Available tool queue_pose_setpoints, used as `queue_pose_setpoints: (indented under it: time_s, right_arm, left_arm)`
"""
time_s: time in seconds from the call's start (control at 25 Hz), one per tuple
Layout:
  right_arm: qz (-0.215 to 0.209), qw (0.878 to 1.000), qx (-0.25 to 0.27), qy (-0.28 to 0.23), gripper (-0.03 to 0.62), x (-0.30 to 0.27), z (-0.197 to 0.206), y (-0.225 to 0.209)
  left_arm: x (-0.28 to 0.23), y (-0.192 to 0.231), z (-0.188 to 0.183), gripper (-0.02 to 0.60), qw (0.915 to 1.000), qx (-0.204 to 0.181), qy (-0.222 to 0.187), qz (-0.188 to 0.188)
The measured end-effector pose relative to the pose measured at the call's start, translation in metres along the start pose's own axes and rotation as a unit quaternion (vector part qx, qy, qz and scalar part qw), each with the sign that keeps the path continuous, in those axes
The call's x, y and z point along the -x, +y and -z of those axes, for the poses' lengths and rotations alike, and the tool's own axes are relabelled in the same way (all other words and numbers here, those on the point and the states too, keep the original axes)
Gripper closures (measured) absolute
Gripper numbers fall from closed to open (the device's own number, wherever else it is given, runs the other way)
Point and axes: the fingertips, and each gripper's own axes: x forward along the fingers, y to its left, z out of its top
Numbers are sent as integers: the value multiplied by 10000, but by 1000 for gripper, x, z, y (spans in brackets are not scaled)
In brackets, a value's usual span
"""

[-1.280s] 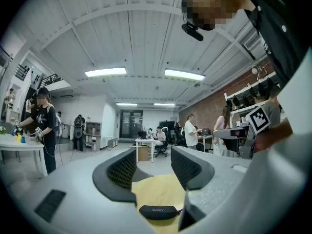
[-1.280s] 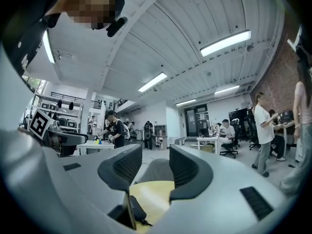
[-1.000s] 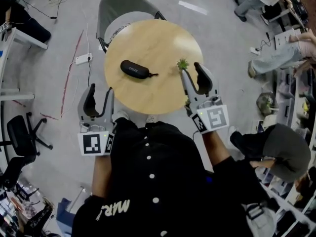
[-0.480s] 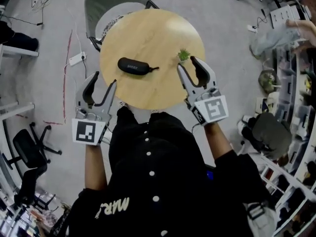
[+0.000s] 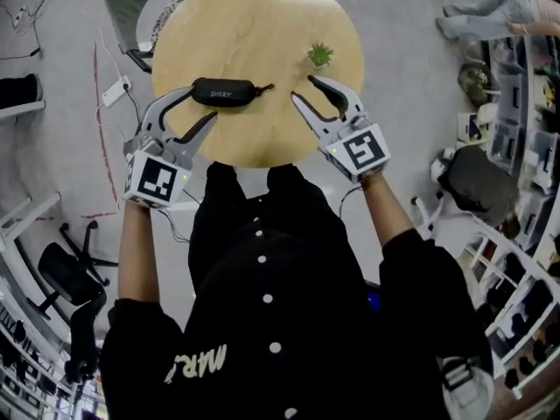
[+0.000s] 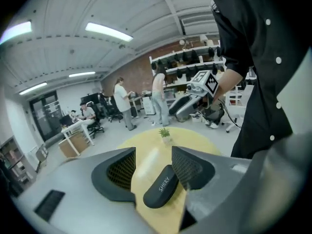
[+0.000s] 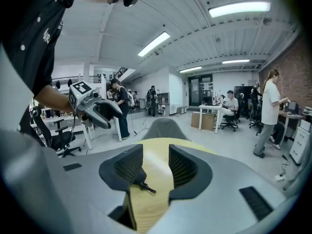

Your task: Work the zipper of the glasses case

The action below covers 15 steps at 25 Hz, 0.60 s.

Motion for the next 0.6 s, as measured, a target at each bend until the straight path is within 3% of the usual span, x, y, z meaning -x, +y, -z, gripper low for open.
queue_pose_setpoints:
  time_s: [0.12, 0.32, 0.48, 0.6]
  right_arm:
    - [-172, 9996, 87, 203, 437, -21, 20, -2]
    - [-447, 9966, 364, 586, 428, -48, 60, -2]
    - [-706, 9896, 804, 964, 424, -67, 91, 4]
    - [-954, 9803, 1172, 1271, 425, -78, 112, 14]
  left_arm:
    - [-25, 3, 21, 367, 9984, -366, 260, 339]
    - [-63, -2, 55, 367, 9945, -491, 502, 777]
    - [-89, -13, 86, 367, 9855, -913, 851, 1150]
    - [-101, -21, 105, 367, 9776, -1012, 1109, 1475]
